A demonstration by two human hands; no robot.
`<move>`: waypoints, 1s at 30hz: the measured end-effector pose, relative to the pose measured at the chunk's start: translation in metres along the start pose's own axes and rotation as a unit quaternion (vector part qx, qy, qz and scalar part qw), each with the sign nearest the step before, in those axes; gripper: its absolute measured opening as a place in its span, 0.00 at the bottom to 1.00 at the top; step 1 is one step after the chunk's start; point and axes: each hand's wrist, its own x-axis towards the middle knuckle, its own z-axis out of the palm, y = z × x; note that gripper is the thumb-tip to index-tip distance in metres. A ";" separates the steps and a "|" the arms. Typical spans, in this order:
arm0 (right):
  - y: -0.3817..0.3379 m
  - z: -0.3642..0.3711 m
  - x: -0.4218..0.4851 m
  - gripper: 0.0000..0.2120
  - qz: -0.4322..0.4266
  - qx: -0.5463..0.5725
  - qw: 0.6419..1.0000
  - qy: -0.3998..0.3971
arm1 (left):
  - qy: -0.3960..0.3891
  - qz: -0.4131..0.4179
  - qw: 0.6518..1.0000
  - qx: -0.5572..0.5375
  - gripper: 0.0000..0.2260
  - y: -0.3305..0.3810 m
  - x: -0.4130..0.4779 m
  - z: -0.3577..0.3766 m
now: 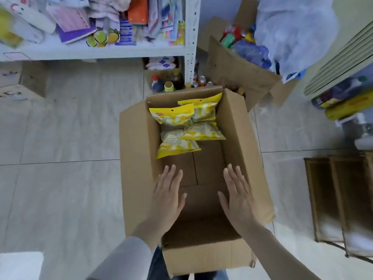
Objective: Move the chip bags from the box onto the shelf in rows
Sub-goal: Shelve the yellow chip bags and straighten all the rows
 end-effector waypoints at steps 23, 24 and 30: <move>0.054 0.117 0.234 0.09 -0.236 -0.016 0.934 0.268 | 0.277 -0.034 0.958 0.065 0.10 -0.074 0.165 0.113; 0.052 0.112 0.243 0.07 -0.233 -0.019 0.931 0.280 | 0.280 -0.029 0.957 0.067 0.10 -0.076 0.169 0.109; 0.042 0.075 0.276 0.08 -0.217 -0.046 0.946 0.238 | 0.276 0.021 0.958 0.070 0.12 -0.082 0.182 0.077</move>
